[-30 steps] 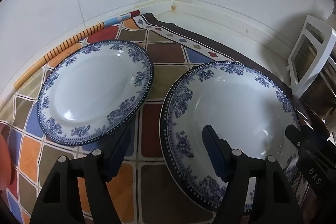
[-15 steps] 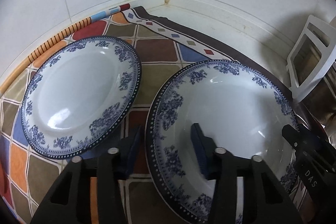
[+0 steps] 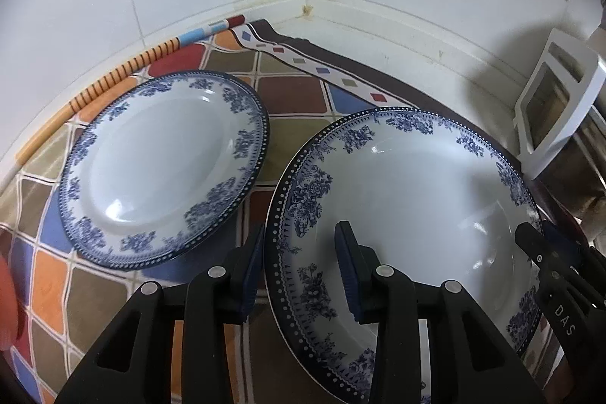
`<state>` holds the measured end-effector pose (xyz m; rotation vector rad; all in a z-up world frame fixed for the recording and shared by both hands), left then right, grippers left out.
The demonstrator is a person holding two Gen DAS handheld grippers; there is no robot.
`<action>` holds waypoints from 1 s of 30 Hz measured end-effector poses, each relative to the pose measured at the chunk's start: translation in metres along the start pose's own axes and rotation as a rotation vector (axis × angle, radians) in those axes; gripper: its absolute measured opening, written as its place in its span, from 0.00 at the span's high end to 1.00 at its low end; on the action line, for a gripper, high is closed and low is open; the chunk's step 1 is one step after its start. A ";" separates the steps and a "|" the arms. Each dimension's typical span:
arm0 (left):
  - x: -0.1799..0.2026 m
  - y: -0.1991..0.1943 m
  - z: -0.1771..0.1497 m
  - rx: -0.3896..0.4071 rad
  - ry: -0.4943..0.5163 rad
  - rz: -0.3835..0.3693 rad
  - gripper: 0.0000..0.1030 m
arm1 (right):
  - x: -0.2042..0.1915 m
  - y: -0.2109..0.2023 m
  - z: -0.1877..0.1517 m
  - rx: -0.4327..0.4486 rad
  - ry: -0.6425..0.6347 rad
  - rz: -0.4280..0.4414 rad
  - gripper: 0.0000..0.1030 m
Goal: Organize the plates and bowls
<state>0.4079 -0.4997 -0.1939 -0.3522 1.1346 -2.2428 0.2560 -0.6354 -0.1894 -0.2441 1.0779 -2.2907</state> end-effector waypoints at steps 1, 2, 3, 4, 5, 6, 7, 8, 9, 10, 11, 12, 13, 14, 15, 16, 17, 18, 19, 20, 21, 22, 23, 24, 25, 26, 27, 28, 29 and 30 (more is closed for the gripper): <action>-0.001 -0.005 0.000 0.004 -0.004 0.000 0.64 | -0.001 -0.002 0.000 0.004 -0.003 0.001 0.67; -0.002 -0.010 0.000 0.008 -0.009 0.000 0.64 | -0.002 -0.004 0.001 0.009 -0.008 0.003 0.67; -0.002 -0.014 -0.001 0.013 -0.013 0.001 0.64 | -0.003 -0.009 0.002 0.016 -0.012 0.006 0.67; -0.003 -0.019 -0.001 0.018 -0.015 0.002 0.64 | -0.003 -0.012 0.003 0.022 -0.017 0.007 0.67; -0.004 -0.024 -0.001 0.025 -0.019 0.005 0.64 | -0.004 -0.018 0.003 0.030 -0.025 0.010 0.67; -0.006 -0.030 -0.001 0.032 -0.022 0.008 0.64 | -0.005 -0.021 0.004 0.034 -0.027 0.012 0.67; -0.007 -0.035 -0.002 0.037 -0.026 0.010 0.64 | -0.006 -0.026 0.004 0.042 -0.030 0.016 0.67; -0.009 -0.042 -0.002 0.044 -0.033 0.014 0.64 | -0.006 -0.032 0.005 0.049 -0.035 0.019 0.67; -0.011 -0.047 -0.004 0.049 -0.039 0.017 0.64 | -0.008 -0.036 0.005 0.055 -0.039 0.022 0.67; -0.013 -0.053 -0.005 0.053 -0.046 0.021 0.64 | -0.010 -0.042 0.006 0.060 -0.042 0.028 0.67; -0.016 -0.058 -0.007 0.057 -0.051 0.026 0.64 | -0.011 -0.047 0.006 0.065 -0.045 0.034 0.67; -0.018 -0.064 -0.008 0.063 -0.058 0.032 0.64 | -0.013 -0.052 0.006 0.072 -0.050 0.039 0.67; -0.022 -0.070 -0.010 0.067 -0.064 0.039 0.64 | -0.014 -0.057 0.006 0.077 -0.054 0.043 0.67; -0.025 -0.076 -0.013 0.071 -0.072 0.047 0.64 | -0.017 -0.063 0.006 0.083 -0.061 0.049 0.67; -0.029 -0.083 -0.016 0.076 -0.080 0.054 0.64 | -0.019 -0.067 0.005 0.088 -0.066 0.055 0.67; -0.031 -0.088 -0.018 0.080 -0.086 0.060 0.64 | -0.022 -0.073 0.004 0.093 -0.074 0.062 0.67; -0.036 -0.093 -0.021 0.083 -0.094 0.066 0.64 | -0.026 -0.077 0.003 0.096 -0.080 0.070 0.67; -0.039 -0.098 -0.025 0.084 -0.103 0.073 0.64 | -0.028 -0.081 0.002 0.098 -0.085 0.078 0.67; -0.042 -0.103 -0.028 0.087 -0.109 0.079 0.64 | -0.032 -0.088 0.001 0.103 -0.093 0.089 0.67; -0.047 -0.110 -0.032 0.092 -0.117 0.089 0.64 | -0.035 -0.091 -0.001 0.106 -0.100 0.097 0.67; -0.051 -0.113 -0.035 0.095 -0.121 0.094 0.64 | -0.039 -0.095 -0.002 0.107 -0.107 0.103 0.67; -0.054 -0.118 -0.039 0.098 -0.127 0.100 0.64 | -0.043 -0.098 -0.003 0.107 -0.113 0.109 0.67; -0.058 -0.123 -0.042 0.101 -0.131 0.108 0.64 | -0.047 -0.101 -0.005 0.108 -0.119 0.116 0.67; -0.062 -0.128 -0.046 0.104 -0.135 0.115 0.64 | -0.051 -0.105 -0.007 0.110 -0.126 0.123 0.67; -0.066 -0.133 -0.050 0.106 -0.140 0.122 0.64 | -0.055 -0.109 -0.009 0.111 -0.135 0.130 0.67; -0.070 -0.137 -0.052 0.107 -0.145 0.127 0.64 | -0.060 -0.113 -0.012 0.111 -0.144 0.137 0.67; -0.074 -0.142 -0.057 0.110 -0.154 0.133 0.64 | -0.063 -0.116 -0.015 0.111 -0.150 0.142 0.67; -0.077 -0.146 -0.061 0.112 -0.159 0.138 0.64 | -0.067 -0.119 -0.018 0.110 -0.156 0.150 0.67; -0.082 -0.151 -0.065 0.114 -0.167 0.143 0.64 | -0.070 -0.123 -0.021 0.109 -0.161 0.156 0.67; -0.086 -0.156 -0.070 0.117 -0.175 0.148 0.64 | -0.074 -0.127 -0.024 0.108 -0.167 0.163 0.67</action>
Point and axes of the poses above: each gripper's, at about its wrist camera, not at the fingertips, and y roughly the way its jaws point, x to its right, z to its top, the point moved 10 cm from there along y, roughly the way its jaws point, and after that the axes turned 6 degrees about y, right-handed, at the moved point
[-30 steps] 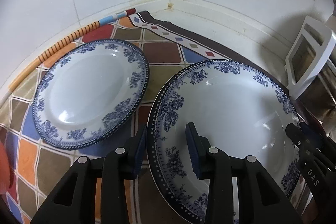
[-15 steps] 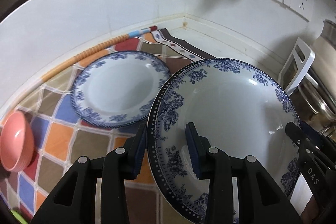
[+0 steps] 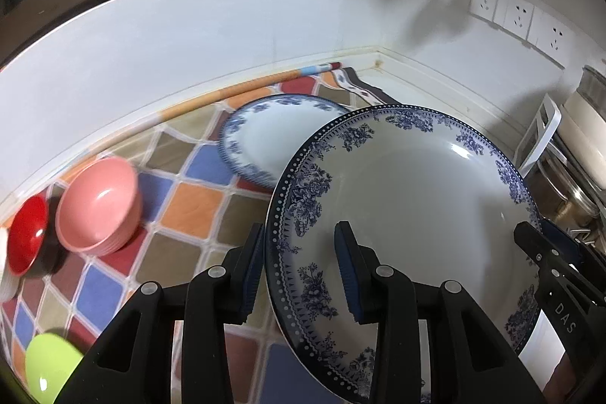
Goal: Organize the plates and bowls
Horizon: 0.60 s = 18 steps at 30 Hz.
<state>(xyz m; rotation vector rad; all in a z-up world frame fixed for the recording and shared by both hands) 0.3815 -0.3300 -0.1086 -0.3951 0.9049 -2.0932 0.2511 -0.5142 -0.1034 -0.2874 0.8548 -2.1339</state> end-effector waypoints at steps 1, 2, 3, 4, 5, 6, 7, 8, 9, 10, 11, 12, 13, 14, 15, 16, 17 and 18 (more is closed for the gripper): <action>-0.006 -0.005 -0.004 0.002 -0.006 0.006 0.64 | -0.005 -0.004 -0.002 0.001 -0.006 0.008 0.67; -0.012 -0.010 -0.007 0.004 -0.014 0.013 0.64 | -0.011 -0.008 -0.004 0.002 -0.014 0.015 0.67; -0.016 -0.014 -0.010 0.006 -0.019 0.018 0.64 | -0.016 -0.012 -0.005 0.004 -0.021 0.022 0.67; -0.020 -0.018 -0.012 0.007 -0.025 0.023 0.64 | -0.022 -0.016 -0.007 0.006 -0.028 0.029 0.67; -0.026 -0.023 -0.016 0.009 -0.032 0.031 0.64 | -0.026 -0.019 -0.009 0.007 -0.034 0.034 0.67; -0.031 -0.027 -0.019 0.010 -0.039 0.037 0.64 | -0.032 -0.023 -0.012 0.009 -0.041 0.043 0.67; -0.037 -0.032 -0.023 0.011 -0.046 0.044 0.64 | -0.036 -0.026 -0.013 0.010 -0.046 0.048 0.67; -0.043 -0.036 -0.028 0.011 -0.054 0.051 0.64 | -0.042 -0.029 -0.015 0.010 -0.051 0.056 0.67; -0.049 -0.041 -0.032 0.011 -0.063 0.057 0.64 | -0.048 -0.033 -0.018 0.010 -0.059 0.065 0.67; -0.054 -0.044 -0.036 0.011 -0.069 0.062 0.64 | -0.053 -0.036 -0.020 0.011 -0.065 0.071 0.67; -0.062 -0.049 -0.041 0.010 -0.078 0.069 0.64 | -0.058 -0.038 -0.022 0.010 -0.071 0.077 0.67; -0.067 -0.053 -0.045 0.010 -0.084 0.075 0.64 | -0.064 -0.042 -0.025 0.010 -0.079 0.085 0.67; -0.071 -0.056 -0.049 0.010 -0.088 0.079 0.64 | -0.069 -0.045 -0.027 0.009 -0.084 0.090 0.67; -0.077 -0.060 -0.053 0.010 -0.095 0.085 0.64 | -0.074 -0.048 -0.030 0.010 -0.090 0.097 0.67; -0.082 -0.064 -0.058 0.010 -0.101 0.091 0.64 | -0.081 -0.052 -0.034 0.010 -0.099 0.104 0.67; -0.088 -0.069 -0.063 0.009 -0.108 0.098 0.64 | -0.085 -0.054 -0.036 0.009 -0.104 0.110 0.67; -0.093 -0.072 -0.066 0.009 -0.114 0.102 0.64 | -0.091 -0.058 -0.039 0.009 -0.108 0.116 0.67; -0.099 -0.076 -0.071 0.009 -0.121 0.109 0.64 | -0.097 -0.061 -0.042 0.008 -0.114 0.122 0.67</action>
Point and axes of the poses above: each gripper's, at about its wrist camera, not at the fingertips, and y roughly the way its jaws point, x to its right, z to its top, the point moved 10 cm from there along y, roughly the way its jaws point, and after that the axes turned 6 degrees about y, right-handed, at the moved point
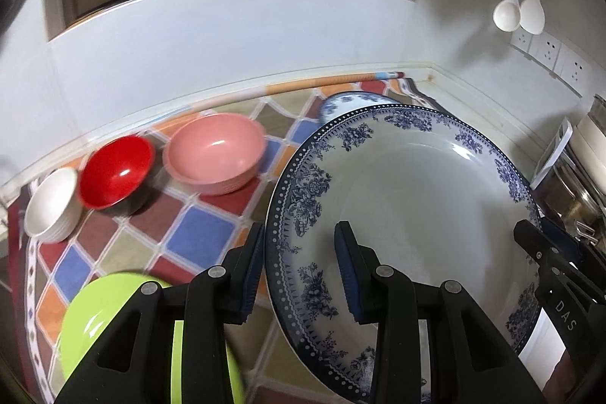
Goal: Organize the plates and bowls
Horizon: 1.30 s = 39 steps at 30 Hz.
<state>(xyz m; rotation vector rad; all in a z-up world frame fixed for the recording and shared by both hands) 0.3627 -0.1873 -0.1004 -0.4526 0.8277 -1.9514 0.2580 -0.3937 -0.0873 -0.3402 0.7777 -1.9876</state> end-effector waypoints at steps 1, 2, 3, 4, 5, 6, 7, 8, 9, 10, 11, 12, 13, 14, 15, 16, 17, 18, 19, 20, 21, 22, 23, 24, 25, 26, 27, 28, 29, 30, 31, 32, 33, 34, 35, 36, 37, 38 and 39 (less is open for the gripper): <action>-0.006 -0.003 -0.003 0.000 -0.004 0.005 0.64 | -0.008 -0.003 -0.003 0.000 -0.009 0.008 0.67; -0.013 -0.006 -0.007 -0.002 -0.012 0.011 0.64 | -0.012 -0.005 -0.004 0.000 -0.013 0.013 0.67; -0.021 -0.009 -0.011 -0.003 -0.021 0.019 0.64 | -0.018 -0.007 -0.006 -0.001 -0.019 0.019 0.67; -0.026 -0.012 -0.014 -0.003 -0.026 0.025 0.64 | -0.025 -0.009 -0.009 -0.002 -0.026 0.027 0.67; -0.036 -0.016 -0.019 -0.004 -0.036 0.035 0.64 | -0.032 -0.011 -0.011 -0.002 -0.031 0.034 0.67; -0.043 -0.019 -0.022 -0.004 -0.044 0.042 0.64 | -0.040 -0.014 -0.013 -0.003 -0.040 0.042 0.67; -0.048 -0.021 -0.025 -0.004 -0.050 0.049 0.64 | -0.045 -0.015 -0.015 -0.004 -0.046 0.048 0.67; -0.057 -0.025 -0.030 -0.005 -0.060 0.059 0.64 | -0.053 -0.017 -0.018 -0.005 -0.054 0.058 0.67; -0.064 -0.027 -0.033 -0.006 -0.068 0.067 0.64 | -0.059 -0.019 -0.019 -0.006 -0.060 0.064 0.67; -0.072 -0.030 -0.037 -0.007 -0.077 0.076 0.64 | -0.066 -0.021 -0.022 -0.007 -0.069 0.073 0.67; -0.078 -0.033 -0.040 -0.008 -0.084 0.082 0.64 | -0.074 -0.023 -0.024 -0.008 -0.078 0.082 0.67; -0.086 -0.036 -0.044 -0.009 -0.093 0.091 0.64 | -0.082 -0.025 -0.026 -0.009 -0.086 0.092 0.67; -0.094 -0.039 -0.048 -0.010 -0.102 0.100 0.64 | -0.089 -0.026 -0.029 -0.011 -0.095 0.101 0.67; -0.100 -0.041 -0.051 -0.011 -0.108 0.106 0.64 | -0.094 -0.027 -0.030 -0.013 -0.101 0.108 0.67; -0.109 -0.044 -0.056 -0.014 -0.119 0.116 0.64 | -0.101 -0.029 -0.032 -0.014 -0.108 0.117 0.67; -0.114 -0.047 -0.059 -0.015 -0.125 0.122 0.64 | -0.109 -0.030 -0.035 -0.016 -0.117 0.126 0.67; -0.122 -0.050 -0.063 -0.017 -0.134 0.131 0.64 | -0.116 -0.031 -0.037 -0.018 -0.126 0.134 0.67; -0.129 -0.053 -0.067 -0.020 -0.142 0.140 0.64 | -0.123 -0.032 -0.039 -0.020 -0.133 0.143 0.67; -0.134 -0.054 -0.070 -0.022 -0.149 0.146 0.64 | -0.130 -0.033 -0.042 -0.022 -0.142 0.152 0.67; -0.142 -0.057 -0.074 -0.024 -0.158 0.155 0.64 | -0.137 -0.034 -0.044 -0.025 -0.150 0.160 0.67; -0.148 -0.059 -0.077 -0.026 -0.165 0.163 0.64 | -0.146 -0.035 -0.048 -0.029 -0.160 0.170 0.67; -0.155 -0.061 -0.082 -0.029 -0.174 0.170 0.64 | -0.151 -0.037 -0.051 -0.031 -0.166 0.177 0.67; -0.160 -0.063 -0.086 -0.031 -0.181 0.176 0.64 | -0.159 -0.037 -0.054 -0.035 -0.176 0.186 0.67; -0.166 -0.065 -0.091 -0.035 -0.188 0.185 0.64 | -0.164 -0.038 -0.057 -0.038 -0.182 0.193 0.67; -0.171 -0.066 -0.095 -0.038 -0.194 0.190 0.64 | -0.173 -0.039 -0.060 -0.041 -0.193 0.203 0.67; -0.177 -0.068 -0.099 -0.042 -0.202 0.197 0.64 | -0.179 -0.040 -0.063 -0.042 -0.203 0.209 0.67; -0.183 -0.069 -0.104 -0.048 -0.209 0.205 0.64 | -0.185 -0.041 -0.066 -0.045 -0.211 0.216 0.67; -0.186 -0.070 -0.107 -0.052 -0.213 0.211 0.64 | -0.189 -0.041 -0.068 -0.049 -0.216 0.222 0.67; -0.192 -0.071 -0.112 -0.058 -0.221 0.218 0.65 | -0.196 -0.042 -0.072 -0.054 -0.226 0.231 0.67; -0.196 -0.073 -0.116 -0.063 -0.227 0.223 0.65 | -0.201 -0.042 -0.074 -0.056 -0.235 0.236 0.67; -0.200 -0.074 -0.120 -0.068 -0.232 0.229 0.65 | -0.206 -0.042 -0.077 -0.062 -0.243 0.242 0.67; -0.205 -0.074 -0.126 -0.075 -0.238 0.237 0.65 | -0.212 -0.042 -0.080 -0.067 -0.253 0.250 0.67; -0.208 -0.075 -0.129 -0.080 -0.243 0.240 0.65 | -0.217 -0.042 -0.083 -0.072 -0.262 0.254 0.67; -0.210 -0.075 -0.132 -0.085 -0.249 0.244 0.65 | -0.221 -0.042 -0.086 -0.079 -0.271 0.260 0.67; -0.213 -0.075 -0.136 -0.092 -0.253 0.248 0.65 | -0.226 -0.041 -0.090 -0.083 -0.282 0.266 0.67; -0.216 -0.075 -0.141 -0.102 -0.261 0.252 0.65 | -0.231 -0.041 -0.093 -0.089 -0.293 0.269 0.67; -0.218 -0.074 -0.144 -0.109 -0.267 0.252 0.65 | -0.233 -0.040 -0.096 -0.094 -0.300 0.272 0.67; -0.220 -0.073 -0.149 -0.117 -0.274 0.252 0.65 | -0.237 -0.040 -0.100 -0.101 -0.310 0.277 0.67; -0.222 -0.073 -0.153 -0.127 -0.279 0.256 0.65 | -0.240 -0.039 -0.103 -0.107 -0.317 0.279 0.67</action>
Point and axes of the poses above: each gripper's, at about its wrist camera, not at the fingertips, and y roughly the way its jaws point, x to its right, z to its top, the point moved 10 cm from there along y, roughly the way its jaws point, and after that the axes turned 6 degrees about y, right-handed, at the moved point
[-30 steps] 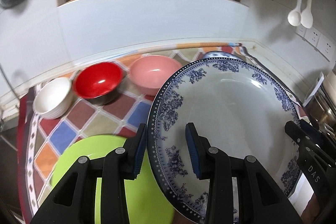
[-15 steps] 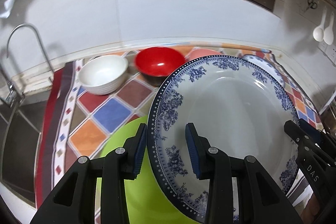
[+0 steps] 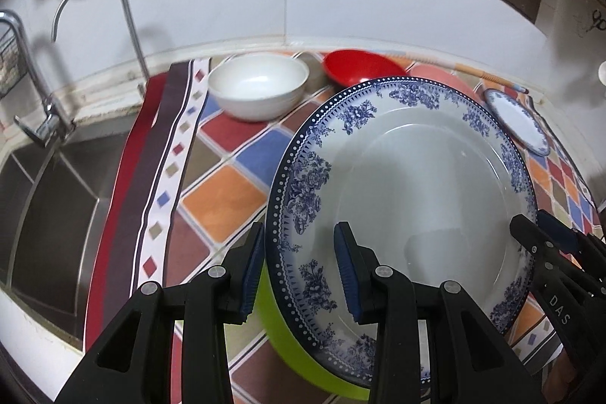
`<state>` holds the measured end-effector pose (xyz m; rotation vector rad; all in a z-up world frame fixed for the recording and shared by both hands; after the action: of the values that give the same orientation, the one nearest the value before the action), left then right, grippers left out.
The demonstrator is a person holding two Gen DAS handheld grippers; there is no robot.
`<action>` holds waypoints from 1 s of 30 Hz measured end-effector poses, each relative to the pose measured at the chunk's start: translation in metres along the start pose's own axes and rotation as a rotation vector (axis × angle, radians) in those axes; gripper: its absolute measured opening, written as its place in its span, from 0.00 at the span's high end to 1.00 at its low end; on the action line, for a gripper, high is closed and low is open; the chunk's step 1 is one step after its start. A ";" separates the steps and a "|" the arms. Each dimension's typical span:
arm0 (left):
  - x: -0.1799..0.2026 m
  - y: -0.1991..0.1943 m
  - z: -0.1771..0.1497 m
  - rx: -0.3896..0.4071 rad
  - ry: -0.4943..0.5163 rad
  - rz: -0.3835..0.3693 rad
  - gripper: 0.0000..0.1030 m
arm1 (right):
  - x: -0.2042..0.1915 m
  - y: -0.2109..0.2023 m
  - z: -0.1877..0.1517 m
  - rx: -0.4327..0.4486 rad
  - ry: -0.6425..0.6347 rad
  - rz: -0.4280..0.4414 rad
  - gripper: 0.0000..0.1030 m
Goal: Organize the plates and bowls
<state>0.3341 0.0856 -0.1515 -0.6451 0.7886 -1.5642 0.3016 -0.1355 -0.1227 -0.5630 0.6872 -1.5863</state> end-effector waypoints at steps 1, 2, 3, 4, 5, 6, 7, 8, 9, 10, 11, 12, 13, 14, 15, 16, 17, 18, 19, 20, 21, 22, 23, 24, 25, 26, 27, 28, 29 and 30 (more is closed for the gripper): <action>-0.002 0.001 -0.002 -0.007 -0.002 0.004 0.65 | -0.004 0.003 -0.004 -0.011 -0.007 0.004 0.67; -0.003 0.003 -0.006 -0.016 -0.004 0.007 0.65 | -0.006 0.005 -0.006 -0.018 -0.012 0.005 0.67; -0.005 0.005 -0.009 -0.027 -0.009 0.009 0.65 | -0.009 0.007 -0.008 -0.027 -0.019 0.007 0.67; -0.006 0.006 -0.011 -0.034 -0.013 0.010 0.65 | -0.011 0.010 -0.011 -0.038 -0.023 0.012 0.67; -0.007 0.008 -0.013 -0.042 -0.015 0.011 0.65 | -0.014 0.012 -0.014 -0.047 -0.027 0.015 0.67; -0.007 0.010 -0.016 -0.052 -0.015 0.012 0.65 | -0.015 0.014 -0.017 -0.057 -0.031 0.017 0.67; -0.008 0.012 -0.017 -0.058 -0.018 0.013 0.65 | -0.017 0.016 -0.020 -0.068 -0.034 0.019 0.67; -0.008 0.014 -0.019 -0.065 -0.019 0.012 0.65 | -0.018 0.018 -0.022 -0.074 -0.038 0.018 0.67; -0.008 0.016 -0.021 -0.074 -0.019 0.014 0.65 | -0.018 0.021 -0.025 -0.082 -0.041 0.017 0.67; -0.008 0.017 -0.022 -0.079 -0.020 0.015 0.65 | -0.018 0.022 -0.027 -0.089 -0.041 0.018 0.67; -0.008 0.018 -0.024 -0.085 -0.022 0.016 0.65 | -0.018 0.024 -0.029 -0.097 -0.041 0.018 0.67; -0.008 0.019 -0.025 -0.093 -0.024 0.016 0.65 | -0.018 0.026 -0.030 -0.104 -0.041 0.017 0.67; -0.008 0.021 -0.026 -0.100 -0.029 0.016 0.65 | -0.018 0.028 -0.032 -0.111 -0.041 0.017 0.67; -0.009 0.022 -0.028 -0.104 -0.031 0.018 0.65 | -0.019 0.030 -0.033 -0.115 -0.042 0.017 0.67; -0.010 0.023 -0.029 -0.109 -0.032 0.020 0.65 | -0.019 0.031 -0.035 -0.119 -0.045 0.017 0.67; -0.011 0.025 -0.030 -0.113 -0.034 0.020 0.65 | -0.020 0.032 -0.036 -0.124 -0.047 0.017 0.67; -0.011 0.026 -0.031 -0.116 -0.036 0.020 0.64 | -0.021 0.034 -0.037 -0.129 -0.049 0.017 0.67; -0.011 0.027 -0.032 -0.121 -0.037 0.020 0.64 | -0.022 0.035 -0.038 -0.133 -0.051 0.019 0.67; -0.011 0.028 -0.033 -0.124 -0.040 0.020 0.64 | -0.022 0.036 -0.039 -0.136 -0.054 0.019 0.67; -0.012 0.029 -0.034 -0.126 -0.040 0.020 0.64 | -0.023 0.037 -0.039 -0.138 -0.055 0.019 0.67; -0.012 0.030 -0.034 -0.130 -0.040 0.019 0.64 | -0.023 0.037 -0.040 -0.140 -0.056 0.019 0.67; -0.012 0.031 -0.034 -0.132 -0.042 0.018 0.64 | -0.023 0.038 -0.040 -0.143 -0.058 0.018 0.67; -0.012 0.031 -0.035 -0.133 -0.042 0.018 0.65 | -0.023 0.039 -0.040 -0.145 -0.058 0.019 0.67; -0.012 0.032 -0.035 -0.135 -0.041 0.019 0.65 | -0.024 0.039 -0.040 -0.146 -0.058 0.019 0.67; -0.012 0.033 -0.035 -0.136 -0.041 0.019 0.65 | -0.024 0.040 -0.041 -0.148 -0.059 0.018 0.67; -0.012 0.033 -0.035 -0.136 -0.040 0.019 0.65 | -0.024 0.041 -0.041 -0.151 -0.057 0.017 0.67; -0.012 0.033 -0.035 -0.137 -0.041 0.020 0.65 | -0.023 0.041 -0.041 -0.153 -0.056 0.018 0.66; -0.012 0.034 -0.036 -0.137 -0.042 0.019 0.65 | -0.023 0.042 -0.042 -0.156 -0.055 0.019 0.66; -0.012 0.035 -0.036 -0.140 -0.043 0.018 0.65 | -0.023 0.043 -0.042 -0.158 -0.054 0.019 0.66; -0.011 0.035 -0.036 -0.141 -0.043 0.017 0.65 | -0.023 0.043 -0.042 -0.159 -0.054 0.020 0.66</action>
<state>0.3288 0.0994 -0.2011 -0.7709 0.8750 -1.4839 0.3049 -0.1110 -0.1824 -0.7107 0.7803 -1.5008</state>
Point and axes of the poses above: each gripper's, at about its wrist camera, not at the fingertips, and y roughly the way its jaws point, x to its right, z to its top, the point moved 10 cm from there along y, roughly the way its jaws point, and after that the axes turned 6 degrees about y, right-handed, at the moved point
